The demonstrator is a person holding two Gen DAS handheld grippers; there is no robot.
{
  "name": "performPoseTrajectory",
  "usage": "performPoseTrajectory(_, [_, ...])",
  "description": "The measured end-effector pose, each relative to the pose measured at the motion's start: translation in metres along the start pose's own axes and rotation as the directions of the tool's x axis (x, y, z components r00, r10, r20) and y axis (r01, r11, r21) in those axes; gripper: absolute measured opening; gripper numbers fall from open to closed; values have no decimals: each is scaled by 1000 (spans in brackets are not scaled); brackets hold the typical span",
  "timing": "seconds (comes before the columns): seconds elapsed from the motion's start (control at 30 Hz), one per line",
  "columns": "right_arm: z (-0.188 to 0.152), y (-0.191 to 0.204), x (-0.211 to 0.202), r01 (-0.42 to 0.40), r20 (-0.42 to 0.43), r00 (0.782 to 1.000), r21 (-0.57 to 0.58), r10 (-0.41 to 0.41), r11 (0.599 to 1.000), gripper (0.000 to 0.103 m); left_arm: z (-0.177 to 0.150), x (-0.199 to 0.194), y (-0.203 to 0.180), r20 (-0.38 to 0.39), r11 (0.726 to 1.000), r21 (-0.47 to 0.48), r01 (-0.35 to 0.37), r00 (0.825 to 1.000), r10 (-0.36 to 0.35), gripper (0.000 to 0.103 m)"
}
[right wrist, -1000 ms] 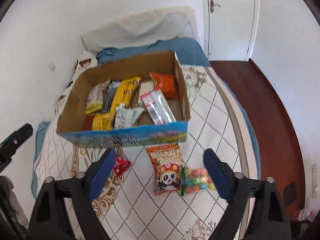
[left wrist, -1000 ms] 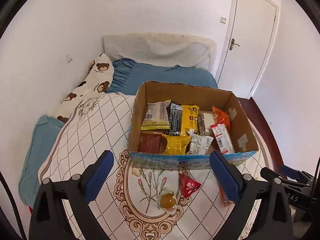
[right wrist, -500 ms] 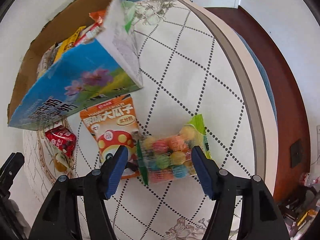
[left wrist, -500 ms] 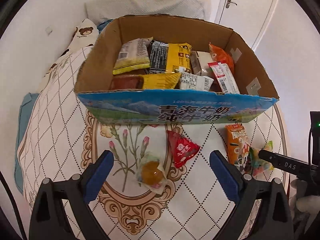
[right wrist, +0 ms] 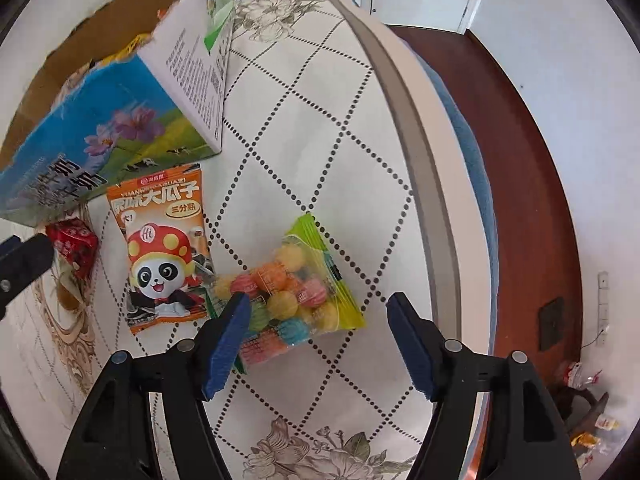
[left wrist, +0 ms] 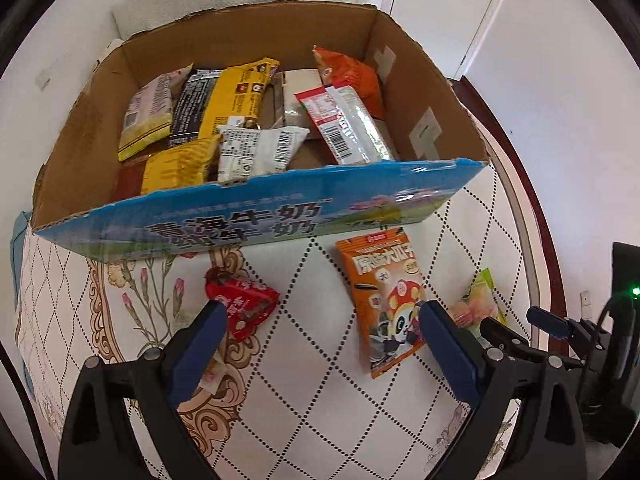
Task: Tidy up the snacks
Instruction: 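Grasp the orange sunflower-seed bag with left tool while right grasps candy bag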
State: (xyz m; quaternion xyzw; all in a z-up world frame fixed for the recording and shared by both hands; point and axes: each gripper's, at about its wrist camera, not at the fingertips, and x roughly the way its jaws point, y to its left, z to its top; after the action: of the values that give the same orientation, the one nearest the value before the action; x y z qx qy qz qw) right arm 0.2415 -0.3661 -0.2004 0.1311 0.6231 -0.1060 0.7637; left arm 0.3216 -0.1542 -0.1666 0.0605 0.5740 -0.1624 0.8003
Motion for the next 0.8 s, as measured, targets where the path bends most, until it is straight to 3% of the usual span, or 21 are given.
performPoseTrajectory(0.07, [-6, -20, -5, -97, 9, 995, 143, 97, 985, 73, 1, 2, -8, -8, 1000, 10, 2, 1000, -2, 98])
performPoseTrajectory(0.17, [-12, -46, 5, -200, 19, 978, 343, 206, 918, 80, 2, 6, -14, -15, 1000, 15, 3, 1000, -3, 98])
performPoseTrajectory(0.27, [-8, -49, 41, -230, -33, 962, 442, 272, 867, 80, 4, 10, -19, -24, 1000, 24, -15, 1000, 16, 98])
performPoseTrajectory(0.37, [3, -29, 53, -226, -42, 966, 354, 257, 908, 81, 7, 16, -26, -48, 999, 36, -29, 998, 31, 98])
performPoseTrajectory(0.43, [5, -17, 46, -211, -26, 975, 212, 222, 954, 76, 10, 22, -33, -78, 998, 48, -30, 996, 33, 98])
performPoseTrajectory(0.57, [-9, -19, 32, -124, -15, 992, 20, 124, 992, 74, 11, 40, -50, -144, 998, 60, -23, 989, 32, 98])
performPoseTrajectory(0.8, [-28, -45, 30, -113, -8, 994, 12, 113, 994, 75, 7, 91, -87, -239, 981, 168, -100, 961, 139, 98])
